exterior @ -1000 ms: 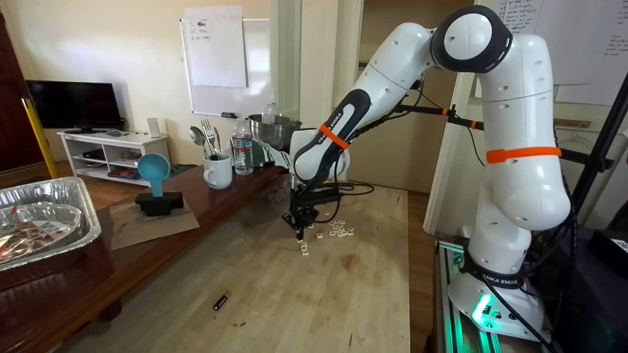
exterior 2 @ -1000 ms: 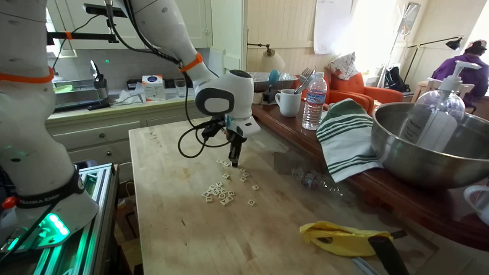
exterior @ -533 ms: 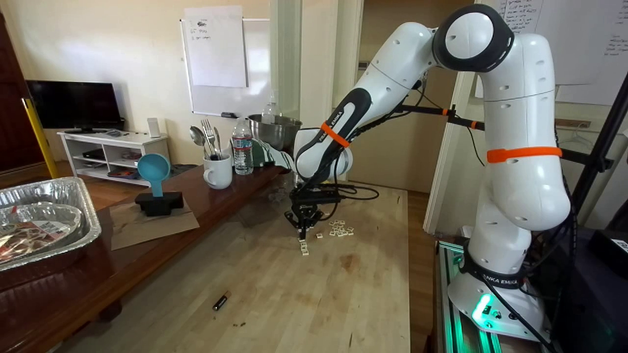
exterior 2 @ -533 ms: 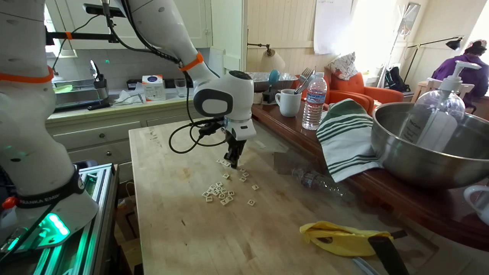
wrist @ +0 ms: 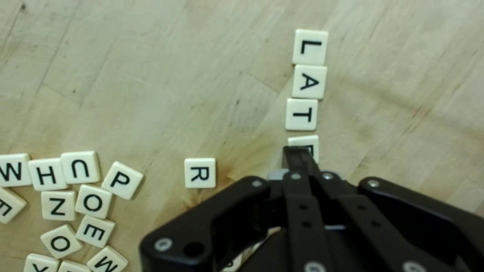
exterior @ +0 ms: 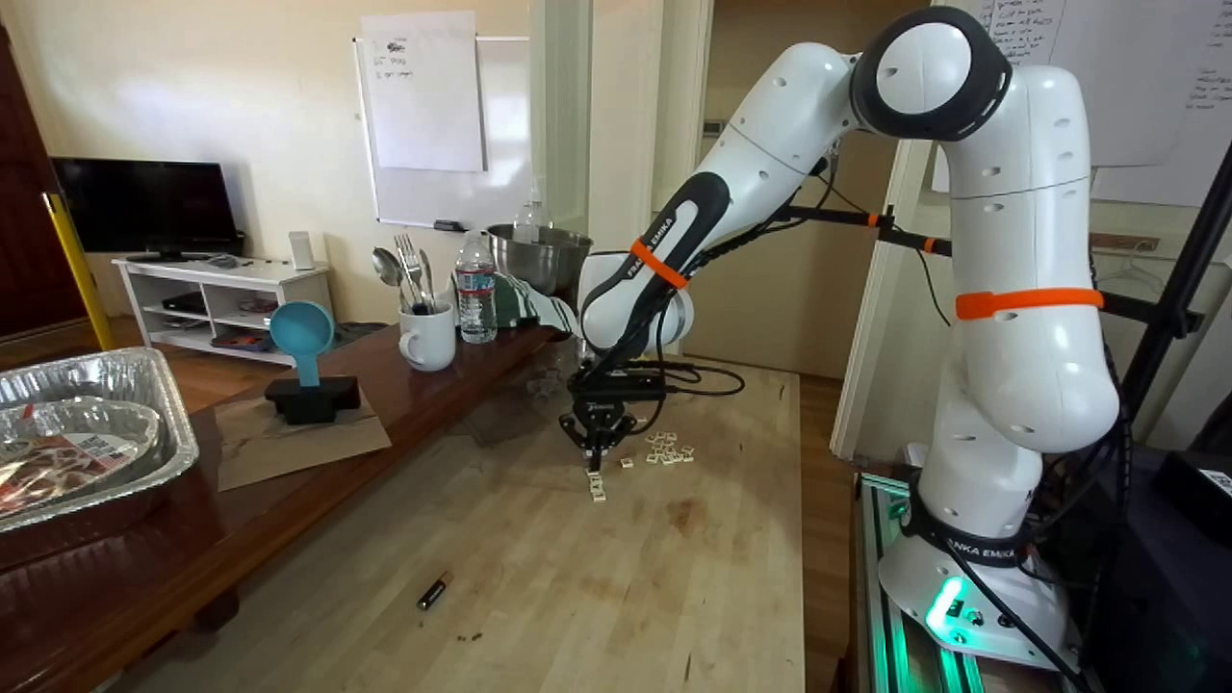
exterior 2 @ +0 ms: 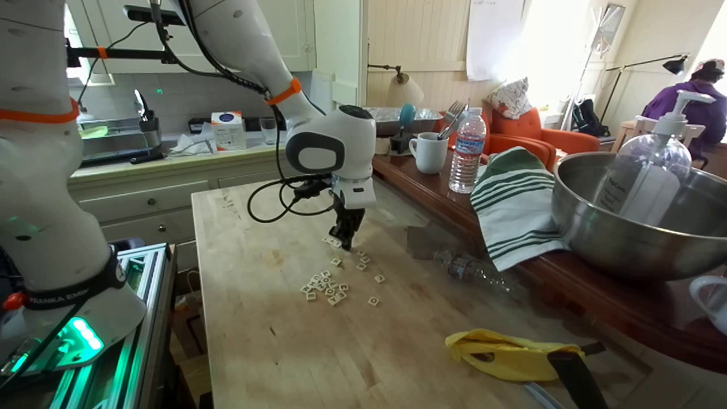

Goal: Create the word 'Later' using the letter tiles on the tabletop.

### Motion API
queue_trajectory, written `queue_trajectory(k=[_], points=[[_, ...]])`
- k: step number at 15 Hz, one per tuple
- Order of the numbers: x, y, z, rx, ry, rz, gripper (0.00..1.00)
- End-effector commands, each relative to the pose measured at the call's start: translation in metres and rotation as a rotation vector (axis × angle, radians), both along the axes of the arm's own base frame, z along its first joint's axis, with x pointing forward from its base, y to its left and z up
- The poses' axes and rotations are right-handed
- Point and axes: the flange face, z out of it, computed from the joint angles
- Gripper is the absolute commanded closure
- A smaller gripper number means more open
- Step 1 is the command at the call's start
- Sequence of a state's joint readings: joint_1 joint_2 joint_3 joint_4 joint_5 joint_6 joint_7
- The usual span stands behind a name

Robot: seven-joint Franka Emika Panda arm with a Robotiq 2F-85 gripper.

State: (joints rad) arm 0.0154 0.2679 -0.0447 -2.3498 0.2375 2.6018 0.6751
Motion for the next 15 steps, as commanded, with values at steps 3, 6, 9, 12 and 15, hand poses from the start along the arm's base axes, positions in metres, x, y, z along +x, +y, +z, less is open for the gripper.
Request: queue_trajectory(k=[3, 6, 9, 12, 15], points=[[-0.013, 0.007, 0.002, 0.017, 0.022, -0.037, 1.00], [-0.014, 0.007, 0.003, 0.019, 0.021, -0.046, 1.00], [-0.013, 0.006, 0.013, 0.031, 0.000, -0.065, 1.00], [-0.012, 0.005, 0.028, 0.040, -0.031, -0.075, 1.00], [-0.015, 0.003, 0.038, 0.022, -0.038, -0.024, 1.00]])
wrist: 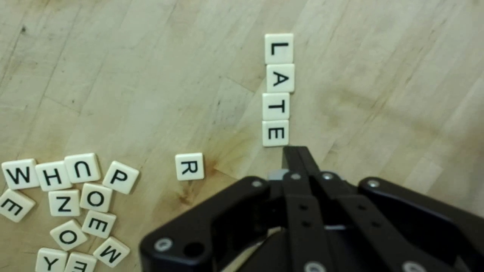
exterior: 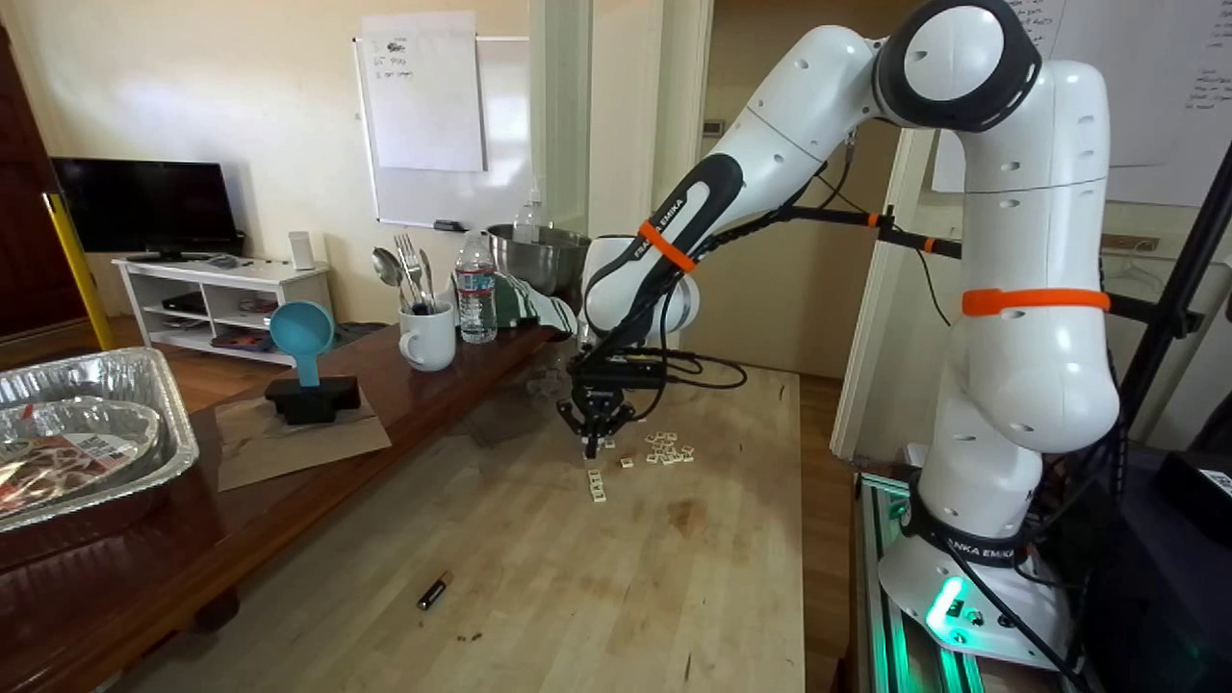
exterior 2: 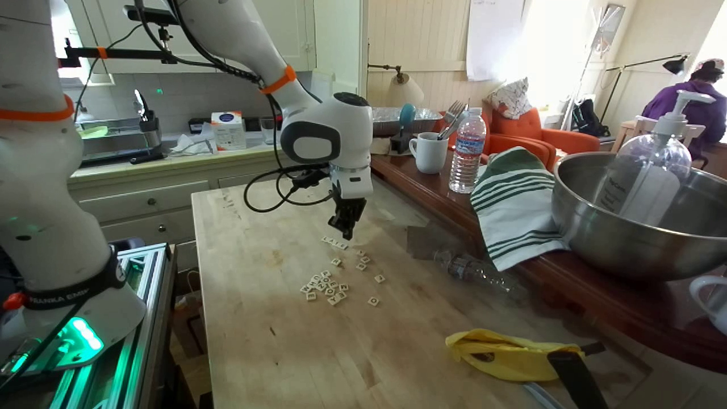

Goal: Create the word 'Later' using the letter tiles on the tabletop.

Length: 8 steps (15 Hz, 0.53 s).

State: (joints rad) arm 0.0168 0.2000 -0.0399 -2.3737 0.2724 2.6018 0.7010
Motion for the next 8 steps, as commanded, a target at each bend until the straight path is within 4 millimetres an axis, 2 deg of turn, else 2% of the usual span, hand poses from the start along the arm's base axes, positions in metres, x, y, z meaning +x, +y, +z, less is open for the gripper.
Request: queue_trajectory(k=[1, 8], points=[[-0.014, 0.000, 0.012, -0.012, 0.004, 0.061, 1.00], [-0.038, -0.010, 0.000, -0.201, 0.062, 0.413, 1.00]])
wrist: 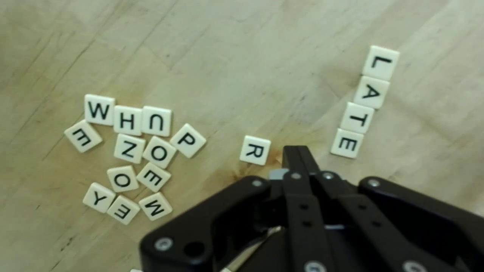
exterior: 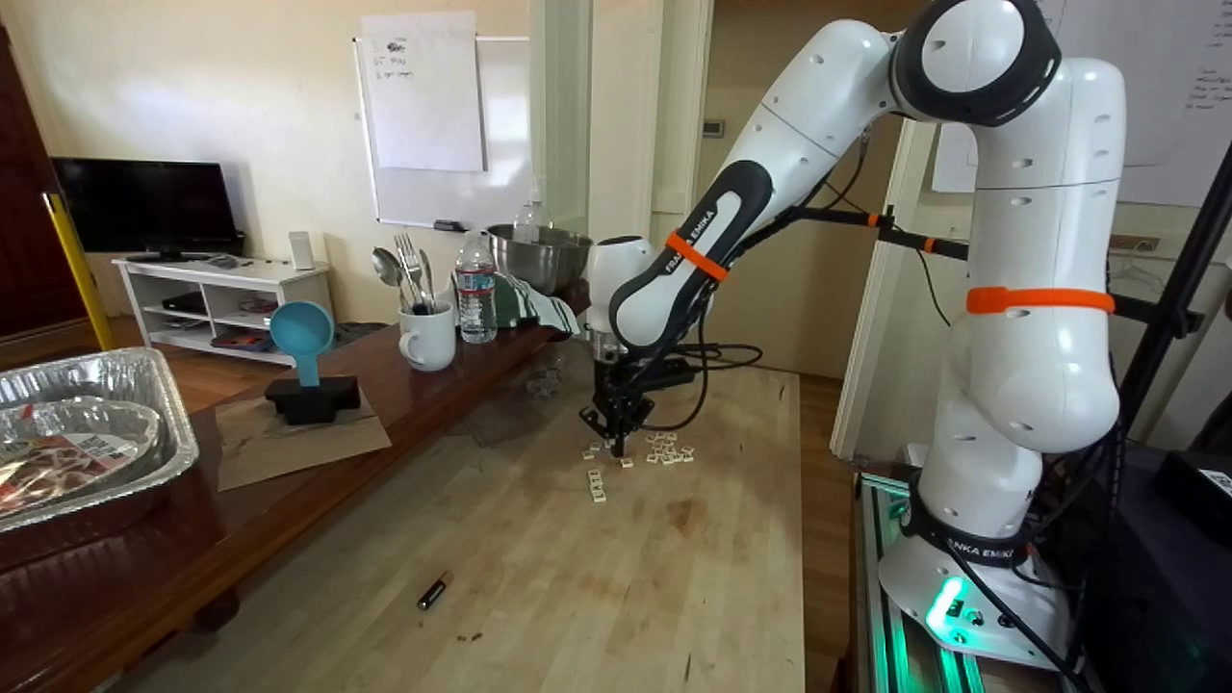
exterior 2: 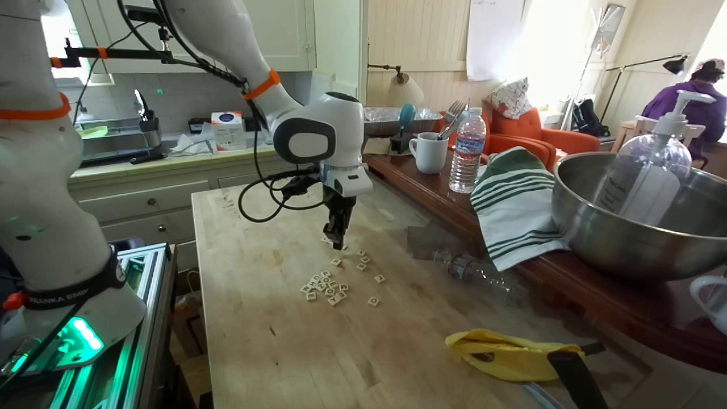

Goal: Create the word 'Later' using the letter tiles on the tabletop.

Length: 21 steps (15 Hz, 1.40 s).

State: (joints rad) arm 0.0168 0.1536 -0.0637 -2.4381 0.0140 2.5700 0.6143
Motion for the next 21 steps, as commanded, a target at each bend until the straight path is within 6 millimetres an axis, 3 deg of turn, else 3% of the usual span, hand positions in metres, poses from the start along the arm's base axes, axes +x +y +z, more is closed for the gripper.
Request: queue_trajectory(k=[1, 5, 21], points=[[-0.016, -0.005, 0.001, -0.088, 0.017, 0.181, 1.00], [-0.015, -0.011, -0.002, -0.141, -0.015, 0.305, 1.00], [-0.014, -0.006, -0.026, -0.134, -0.027, 0.445, 1.00]])
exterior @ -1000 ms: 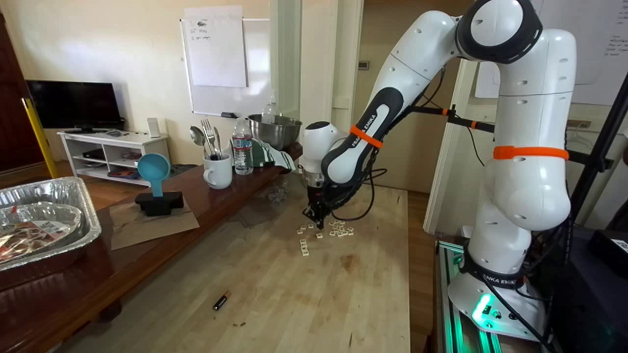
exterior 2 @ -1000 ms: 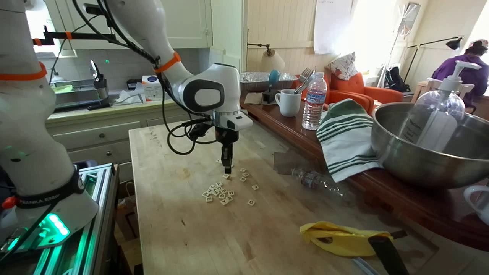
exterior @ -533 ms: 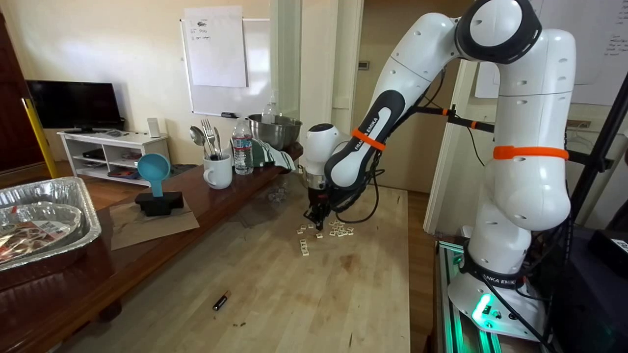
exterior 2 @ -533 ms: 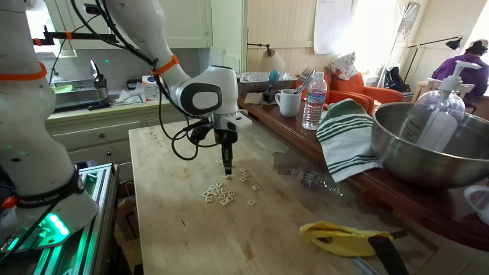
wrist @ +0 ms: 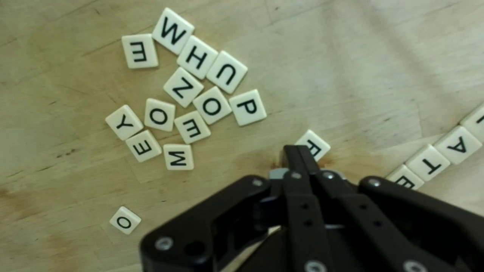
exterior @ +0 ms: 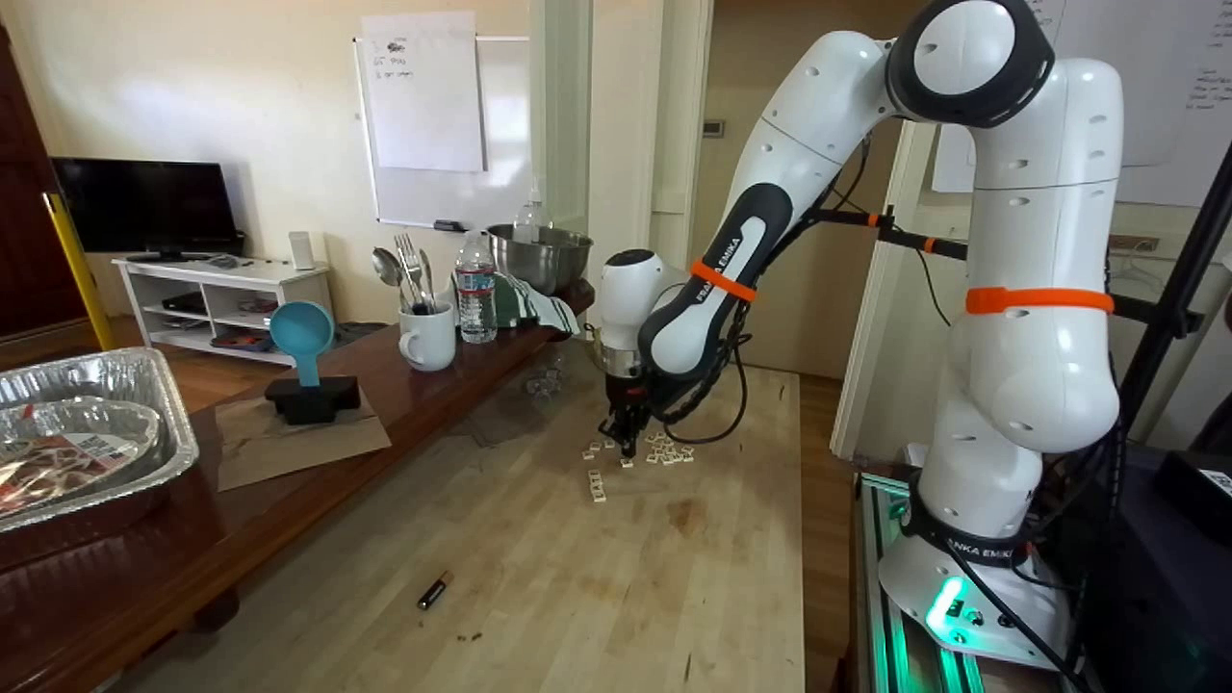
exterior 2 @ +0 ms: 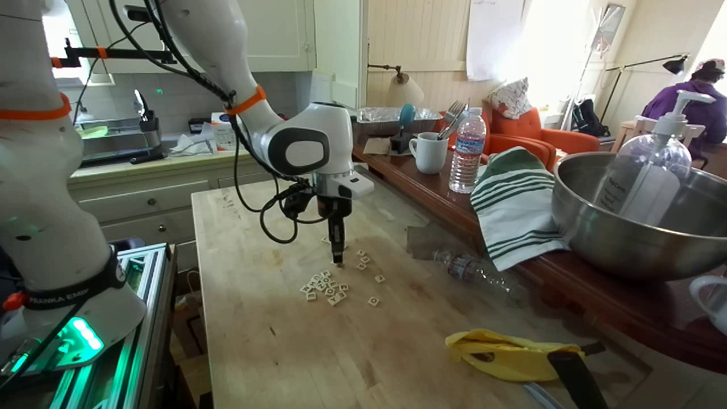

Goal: Create the word 'Later' using the letter tiles on the tabletop.

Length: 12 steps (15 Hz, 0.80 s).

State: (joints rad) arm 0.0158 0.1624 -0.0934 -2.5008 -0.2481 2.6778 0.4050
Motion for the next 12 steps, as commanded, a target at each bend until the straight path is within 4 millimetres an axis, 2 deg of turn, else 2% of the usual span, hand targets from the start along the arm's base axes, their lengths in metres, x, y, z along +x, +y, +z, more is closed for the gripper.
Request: queue_trajectory(k=[1, 12], points=[[0.002, 0.001, -0.011, -0.009, -0.020, 0.035, 1.00], [0.012, 0.009, -0.016, 0.014, -0.055, 0.015, 1.00]])
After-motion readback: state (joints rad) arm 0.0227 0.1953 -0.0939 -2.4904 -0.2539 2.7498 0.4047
